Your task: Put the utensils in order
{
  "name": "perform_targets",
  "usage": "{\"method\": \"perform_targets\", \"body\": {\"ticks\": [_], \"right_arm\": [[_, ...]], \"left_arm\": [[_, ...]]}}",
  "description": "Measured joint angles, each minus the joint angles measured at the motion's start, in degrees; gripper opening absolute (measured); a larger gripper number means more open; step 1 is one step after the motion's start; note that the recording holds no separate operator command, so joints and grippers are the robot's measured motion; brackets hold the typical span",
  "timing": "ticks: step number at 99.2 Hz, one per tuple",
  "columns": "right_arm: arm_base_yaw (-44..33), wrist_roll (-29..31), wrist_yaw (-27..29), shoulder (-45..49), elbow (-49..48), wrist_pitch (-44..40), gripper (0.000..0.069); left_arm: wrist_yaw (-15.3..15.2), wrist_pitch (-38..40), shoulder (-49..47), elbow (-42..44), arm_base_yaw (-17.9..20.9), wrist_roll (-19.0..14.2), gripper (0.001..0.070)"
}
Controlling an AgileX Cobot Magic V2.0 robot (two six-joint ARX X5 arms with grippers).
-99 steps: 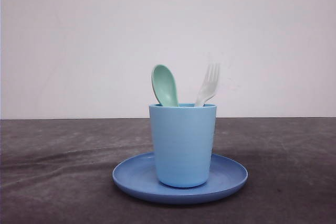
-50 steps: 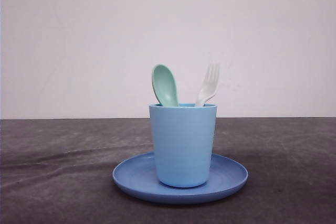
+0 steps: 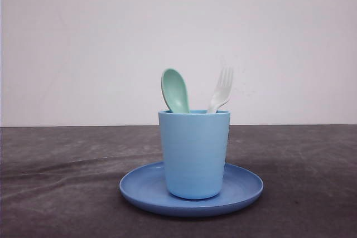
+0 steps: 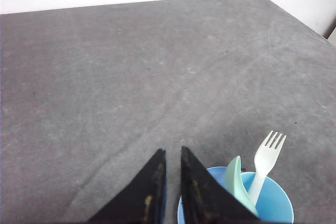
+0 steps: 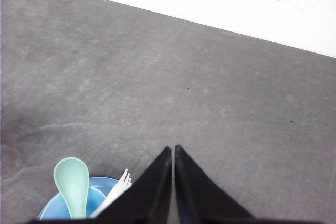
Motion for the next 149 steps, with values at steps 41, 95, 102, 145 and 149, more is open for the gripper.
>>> {"method": "perform_targets", "body": {"ticks": [41, 95, 102, 145, 149], "right_arm": [[0.0, 0.0, 0.0, 0.0, 0.0, 0.0, 0.0008], [0.0, 0.0, 0.0, 0.0, 0.0, 0.0, 0.0008], [0.0, 0.0, 0.0, 0.0, 0.0, 0.0, 0.0008], [0.0, 0.0, 0.0, 0.0, 0.0, 0.0, 0.0008], [0.0, 0.0, 0.0, 0.0, 0.0, 0.0, 0.0008]], "left_arm": [[-2.0, -0.1, -0.3, 0.0, 1.7, 7.1, 0.0025], [2.5, 8.2, -15.0, -17.2, 32.3, 10.5, 0.0025], [2.5, 11.4, -19.6, -22.7, 34.9, 10.5, 0.0025], [3.9, 12.9, -41.4, -45.8, 40.5, 10.6, 0.0025], [4.1, 12.3, -42.6, -46.5, 40.5, 10.6, 0.0025]]}}
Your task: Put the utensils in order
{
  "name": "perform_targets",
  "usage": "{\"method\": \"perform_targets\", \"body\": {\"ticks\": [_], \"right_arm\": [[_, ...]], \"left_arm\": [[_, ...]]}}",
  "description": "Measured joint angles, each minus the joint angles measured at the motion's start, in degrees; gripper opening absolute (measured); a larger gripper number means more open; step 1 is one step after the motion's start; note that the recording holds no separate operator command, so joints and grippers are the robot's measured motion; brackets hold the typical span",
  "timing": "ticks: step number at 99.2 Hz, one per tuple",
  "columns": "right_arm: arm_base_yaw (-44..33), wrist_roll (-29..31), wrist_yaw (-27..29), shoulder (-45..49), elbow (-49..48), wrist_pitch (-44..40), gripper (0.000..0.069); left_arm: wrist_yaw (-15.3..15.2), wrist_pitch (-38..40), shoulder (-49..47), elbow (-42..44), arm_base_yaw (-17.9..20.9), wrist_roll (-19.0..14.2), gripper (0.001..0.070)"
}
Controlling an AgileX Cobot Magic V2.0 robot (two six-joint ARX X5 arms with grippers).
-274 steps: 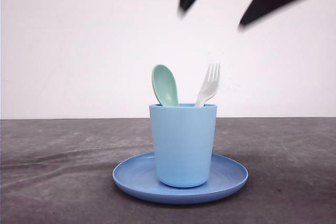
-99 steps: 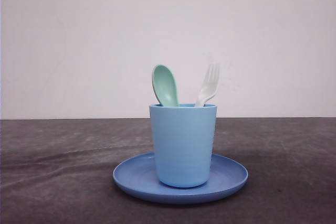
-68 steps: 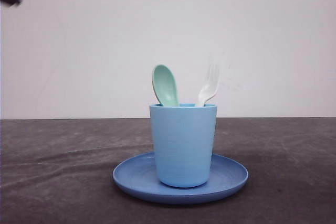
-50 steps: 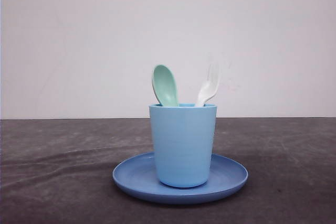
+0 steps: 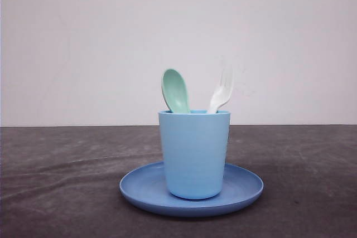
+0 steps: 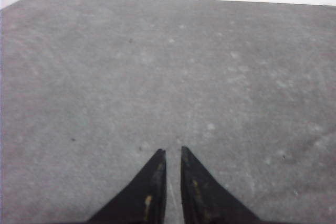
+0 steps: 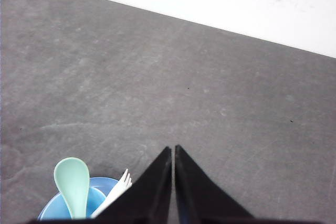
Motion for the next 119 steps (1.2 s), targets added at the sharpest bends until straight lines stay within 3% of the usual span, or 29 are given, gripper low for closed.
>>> {"method": "perform_targets", "body": {"ticks": [33, 119], "right_arm": [[0.0, 0.0, 0.0, 0.0, 0.0, 0.0, 0.0008], [0.0, 0.0, 0.0, 0.0, 0.0, 0.0, 0.0008]], "left_arm": [[0.5, -0.7, -5.6, 0.0, 0.3, 2.0, 0.0025], [0.5, -0.8, -5.6, 0.0, 0.3, 2.0, 0.0025]]}}
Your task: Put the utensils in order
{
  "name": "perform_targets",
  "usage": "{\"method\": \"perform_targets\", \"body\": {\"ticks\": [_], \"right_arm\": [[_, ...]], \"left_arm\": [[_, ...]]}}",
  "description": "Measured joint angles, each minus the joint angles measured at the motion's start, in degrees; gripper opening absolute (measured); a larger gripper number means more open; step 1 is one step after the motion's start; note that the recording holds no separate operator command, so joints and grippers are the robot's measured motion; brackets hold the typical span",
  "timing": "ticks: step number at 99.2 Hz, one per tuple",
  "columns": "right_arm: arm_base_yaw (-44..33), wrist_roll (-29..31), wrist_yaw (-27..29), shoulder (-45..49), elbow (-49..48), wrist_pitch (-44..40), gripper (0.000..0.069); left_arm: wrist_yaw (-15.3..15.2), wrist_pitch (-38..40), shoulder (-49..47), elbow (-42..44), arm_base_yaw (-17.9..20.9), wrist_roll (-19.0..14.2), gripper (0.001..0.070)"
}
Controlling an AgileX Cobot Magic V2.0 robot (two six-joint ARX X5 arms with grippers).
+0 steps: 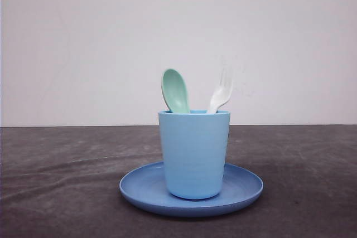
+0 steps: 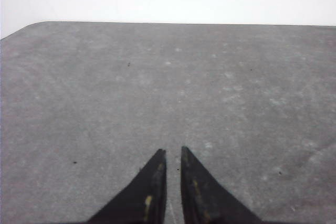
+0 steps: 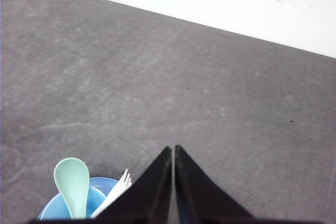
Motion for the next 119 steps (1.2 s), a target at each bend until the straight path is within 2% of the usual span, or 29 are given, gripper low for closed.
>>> {"method": "perform_targets", "body": {"ticks": [23, 35, 42, 55, 63, 72, 90, 107, 119], "right_arm": [[-0.9, -1.7, 0.3, 0.0, 0.0, 0.2, 0.0008], [-6.3, -4.4, -1.0, 0.0, 0.0, 4.5, 0.0008], [-11.5, -5.9, -5.0, 0.0, -0.2, 8.2, 0.0008], [-23.1, -8.9, -17.7, -0.8, -2.3, 12.9, 0.0008], [-30.2, -10.2, -23.1, -1.5, -4.5, 15.4, 0.0008], [-37.0, -11.1, -26.5, -3.6, -8.5, 18.0, 0.0008], [-46.9, -11.9, -29.6, -12.9, -21.5, 25.7, 0.0008], [-51.7, -12.0, -30.0, -24.7, -35.7, 29.6, 0.0008], [-54.1, -12.0, -32.5, -32.9, -44.2, 29.7, 0.0008]], "left_arm": [[0.0, 0.0, 0.0, 0.0, 0.0, 0.0, 0.0025], [0.0, 0.0, 0.0, 0.0, 0.0, 0.0, 0.0025], [0.0, 0.0, 0.0, 0.0, 0.0, 0.0, 0.0025], [0.0, 0.0, 0.0, 0.0, 0.0, 0.0, 0.0025], [0.0, 0.0, 0.0, 0.0, 0.0, 0.0, 0.0025], [0.0, 0.0, 0.0, 0.0, 0.0, 0.0, 0.0025], [0.0, 0.0, 0.0, 0.0, 0.0, 0.0, 0.0025], [0.0, 0.0, 0.0, 0.0, 0.0, 0.0, 0.0025], [0.0, 0.0, 0.0, 0.0, 0.0, 0.0, 0.0025]]}}
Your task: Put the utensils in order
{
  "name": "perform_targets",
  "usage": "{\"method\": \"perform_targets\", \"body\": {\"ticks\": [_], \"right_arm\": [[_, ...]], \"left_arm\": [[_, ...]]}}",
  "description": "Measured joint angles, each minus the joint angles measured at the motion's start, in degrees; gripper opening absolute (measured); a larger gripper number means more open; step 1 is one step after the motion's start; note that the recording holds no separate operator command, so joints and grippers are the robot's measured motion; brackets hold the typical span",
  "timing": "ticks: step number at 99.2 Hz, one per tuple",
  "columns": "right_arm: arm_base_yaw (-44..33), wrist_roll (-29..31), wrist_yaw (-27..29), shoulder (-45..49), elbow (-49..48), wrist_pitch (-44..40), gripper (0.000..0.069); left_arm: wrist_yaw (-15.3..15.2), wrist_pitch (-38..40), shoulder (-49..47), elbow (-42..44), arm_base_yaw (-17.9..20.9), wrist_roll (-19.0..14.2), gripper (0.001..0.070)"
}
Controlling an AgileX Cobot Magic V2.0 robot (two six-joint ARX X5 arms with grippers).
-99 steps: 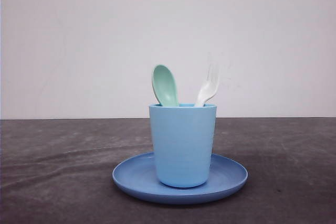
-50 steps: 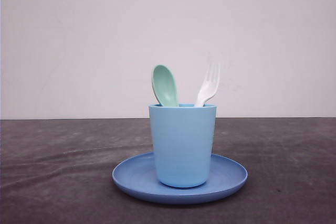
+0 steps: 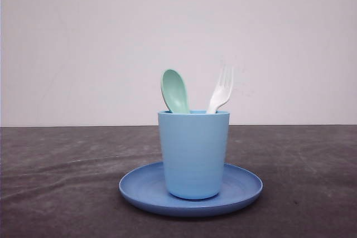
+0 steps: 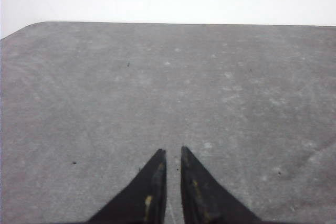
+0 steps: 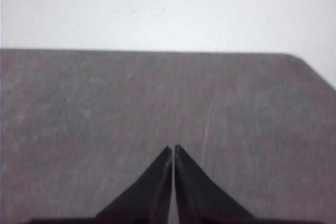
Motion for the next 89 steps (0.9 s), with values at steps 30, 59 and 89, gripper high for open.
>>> {"method": "perform_targets", "body": {"ticks": [30, 59, 89], "right_arm": [[-3.1, 0.0, -3.2, -12.3, -7.8, -4.0, 0.0008], [-4.2, -0.4, -3.0, -15.3, -7.8, -9.8, 0.0008], [-4.2, -0.5, -3.0, -15.3, -7.8, -9.5, 0.0008]], "left_arm": [[0.0, 0.0, 0.0, 0.0, 0.0, 0.0, 0.0025], [0.0, 0.0, 0.0, 0.0, 0.0, 0.0, 0.0025], [0.0, 0.0, 0.0, 0.0, 0.0, 0.0, 0.0025]]}}
